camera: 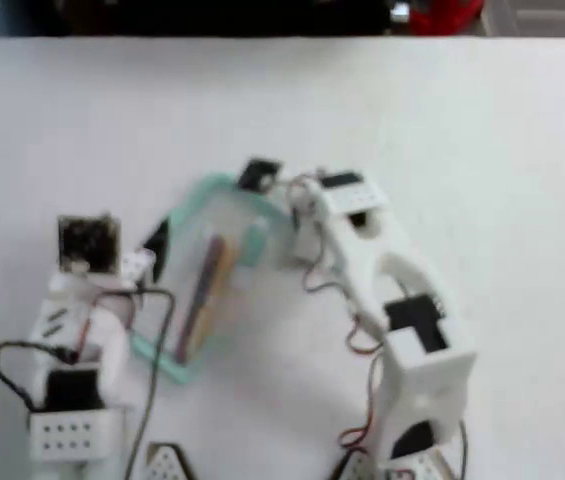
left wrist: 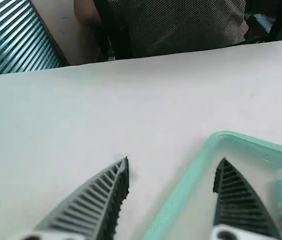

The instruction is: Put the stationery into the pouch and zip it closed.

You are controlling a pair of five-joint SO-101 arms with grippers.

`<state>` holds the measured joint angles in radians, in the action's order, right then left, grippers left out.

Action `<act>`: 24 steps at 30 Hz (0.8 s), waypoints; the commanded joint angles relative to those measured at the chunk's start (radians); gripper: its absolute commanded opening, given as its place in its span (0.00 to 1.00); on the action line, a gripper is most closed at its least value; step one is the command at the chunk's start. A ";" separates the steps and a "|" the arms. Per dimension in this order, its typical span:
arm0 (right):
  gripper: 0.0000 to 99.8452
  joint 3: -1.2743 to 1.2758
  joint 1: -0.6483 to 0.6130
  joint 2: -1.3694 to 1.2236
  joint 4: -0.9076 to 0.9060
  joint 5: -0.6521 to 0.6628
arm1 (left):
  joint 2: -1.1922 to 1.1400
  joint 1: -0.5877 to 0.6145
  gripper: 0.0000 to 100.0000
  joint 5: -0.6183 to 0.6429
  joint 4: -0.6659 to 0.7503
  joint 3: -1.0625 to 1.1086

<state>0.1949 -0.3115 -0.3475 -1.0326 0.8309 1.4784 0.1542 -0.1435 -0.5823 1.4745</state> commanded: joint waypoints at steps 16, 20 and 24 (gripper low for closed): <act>0.02 0.127 0.266 0.384 0.219 -0.706 | -0.002 0.035 0.28 0.146 -0.026 0.021; 0.02 0.235 0.260 0.467 0.217 -0.615 | -0.002 0.035 0.28 0.144 -0.026 0.021; 0.02 0.356 0.257 0.524 0.211 -0.434 | -0.002 0.035 0.28 0.141 -0.026 0.021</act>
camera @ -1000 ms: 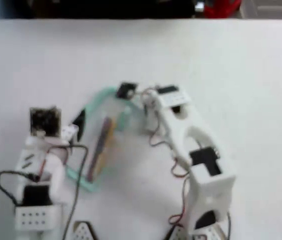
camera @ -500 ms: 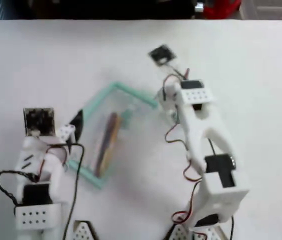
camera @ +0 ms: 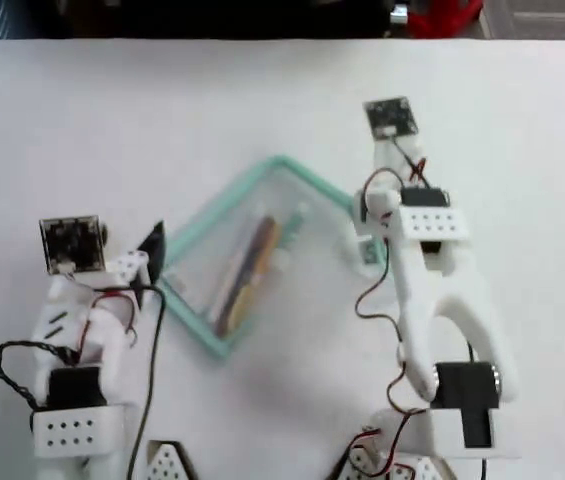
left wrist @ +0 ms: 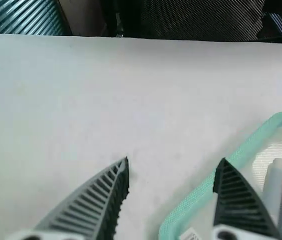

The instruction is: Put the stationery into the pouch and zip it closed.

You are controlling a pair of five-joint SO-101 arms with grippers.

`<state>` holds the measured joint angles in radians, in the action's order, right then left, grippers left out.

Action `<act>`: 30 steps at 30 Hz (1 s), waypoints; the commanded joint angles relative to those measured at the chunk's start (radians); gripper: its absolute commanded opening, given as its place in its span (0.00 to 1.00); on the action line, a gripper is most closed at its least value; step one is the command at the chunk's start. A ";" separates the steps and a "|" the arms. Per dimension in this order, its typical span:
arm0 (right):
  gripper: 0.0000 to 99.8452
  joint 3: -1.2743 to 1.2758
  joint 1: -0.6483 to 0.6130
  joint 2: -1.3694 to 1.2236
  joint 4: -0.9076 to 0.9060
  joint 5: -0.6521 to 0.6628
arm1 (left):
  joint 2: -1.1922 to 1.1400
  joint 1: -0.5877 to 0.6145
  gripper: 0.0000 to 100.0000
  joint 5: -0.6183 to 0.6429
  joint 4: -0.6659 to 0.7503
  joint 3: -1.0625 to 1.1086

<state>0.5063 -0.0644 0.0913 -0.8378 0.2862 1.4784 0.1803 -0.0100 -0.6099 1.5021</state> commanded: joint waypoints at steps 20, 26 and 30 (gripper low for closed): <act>0.05 0.198 -0.315 0.737 -0.375 0.176 | -0.007 0.137 0.28 -0.008 -0.066 -0.012; 0.02 0.288 -0.541 0.610 -0.354 0.118 | -0.002 0.200 0.18 -0.014 -0.107 -0.008; 0.02 0.302 -0.595 0.438 -0.337 0.118 | -0.002 0.255 0.07 -0.012 -0.104 -0.009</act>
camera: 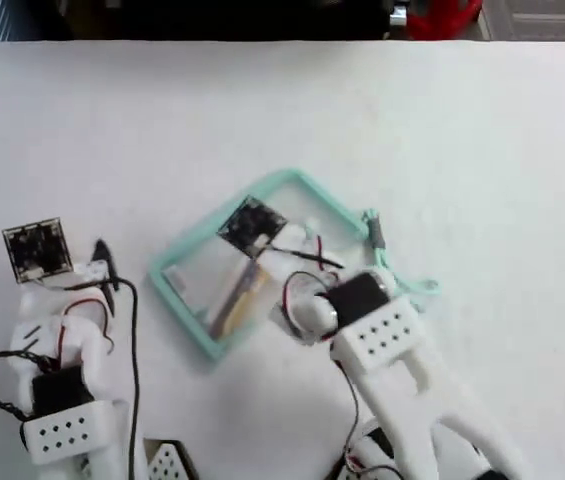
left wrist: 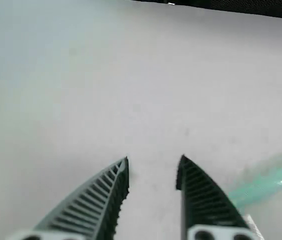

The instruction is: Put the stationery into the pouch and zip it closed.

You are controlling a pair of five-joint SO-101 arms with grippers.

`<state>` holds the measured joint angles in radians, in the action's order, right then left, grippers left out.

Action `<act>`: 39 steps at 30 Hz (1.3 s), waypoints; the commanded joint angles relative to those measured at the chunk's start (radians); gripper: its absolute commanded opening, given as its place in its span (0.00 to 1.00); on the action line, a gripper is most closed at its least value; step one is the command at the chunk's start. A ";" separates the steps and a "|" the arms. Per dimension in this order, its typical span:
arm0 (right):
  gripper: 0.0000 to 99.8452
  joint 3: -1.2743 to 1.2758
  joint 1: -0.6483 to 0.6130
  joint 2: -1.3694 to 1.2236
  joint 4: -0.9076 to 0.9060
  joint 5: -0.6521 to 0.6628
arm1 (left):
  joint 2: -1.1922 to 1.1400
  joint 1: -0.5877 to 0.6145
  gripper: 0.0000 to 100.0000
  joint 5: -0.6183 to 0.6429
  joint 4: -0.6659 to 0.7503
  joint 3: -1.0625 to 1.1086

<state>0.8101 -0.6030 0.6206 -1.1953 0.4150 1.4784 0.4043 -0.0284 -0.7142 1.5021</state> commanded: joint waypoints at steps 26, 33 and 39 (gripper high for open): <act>0.02 -0.605 -0.110 -0.863 0.239 -0.227 | -0.002 0.053 0.02 0.012 0.012 -0.006; 0.02 -0.638 -0.117 -0.829 0.231 -0.339 | -0.002 0.053 0.02 0.012 0.012 -0.006; 0.02 -0.617 -0.016 -0.437 0.062 -0.345 | -0.001 -0.064 0.02 -0.043 0.040 0.035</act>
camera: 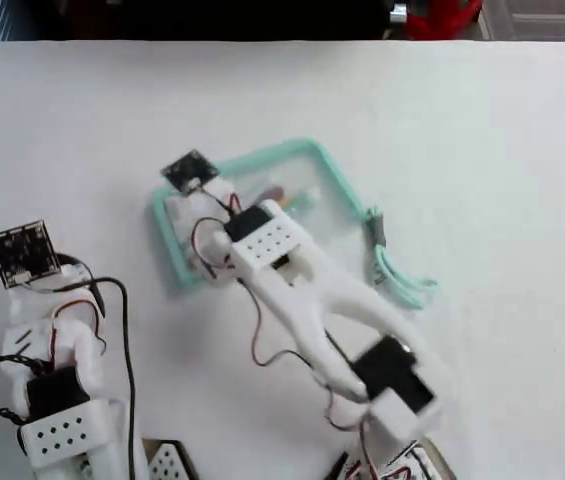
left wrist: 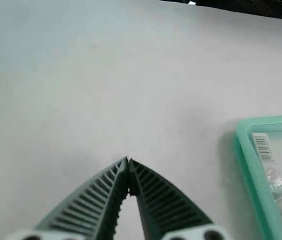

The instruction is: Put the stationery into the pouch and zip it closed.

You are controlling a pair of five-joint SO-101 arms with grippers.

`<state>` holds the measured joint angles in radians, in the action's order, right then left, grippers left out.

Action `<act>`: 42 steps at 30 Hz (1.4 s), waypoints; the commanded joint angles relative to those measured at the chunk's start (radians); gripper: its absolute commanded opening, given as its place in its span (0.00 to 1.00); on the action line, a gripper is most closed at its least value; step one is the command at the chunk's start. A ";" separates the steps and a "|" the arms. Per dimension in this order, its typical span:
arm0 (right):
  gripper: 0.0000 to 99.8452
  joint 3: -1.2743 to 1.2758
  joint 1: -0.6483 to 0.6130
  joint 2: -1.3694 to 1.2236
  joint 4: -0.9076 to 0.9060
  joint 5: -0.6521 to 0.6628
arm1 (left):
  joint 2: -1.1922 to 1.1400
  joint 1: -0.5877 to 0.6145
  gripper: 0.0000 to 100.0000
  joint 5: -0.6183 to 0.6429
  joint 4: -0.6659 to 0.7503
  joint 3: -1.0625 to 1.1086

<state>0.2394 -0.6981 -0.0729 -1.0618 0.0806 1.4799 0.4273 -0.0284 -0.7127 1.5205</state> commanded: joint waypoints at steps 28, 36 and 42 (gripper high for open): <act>0.10 0.497 0.611 1.851 -0.084 0.006 | 0.384 -0.381 0.03 -0.014 -0.313 -0.591; 0.10 0.489 0.542 1.877 -0.133 0.012 | 0.344 -0.386 0.02 -0.025 -0.404 -0.543; 0.10 0.698 0.550 1.876 -0.022 0.017 | 0.343 -0.383 0.02 -0.031 -0.238 -0.272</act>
<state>0.8393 -0.1427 1.8052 -1.1600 0.0836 1.8220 0.0560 -0.0483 -1.0533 1.1324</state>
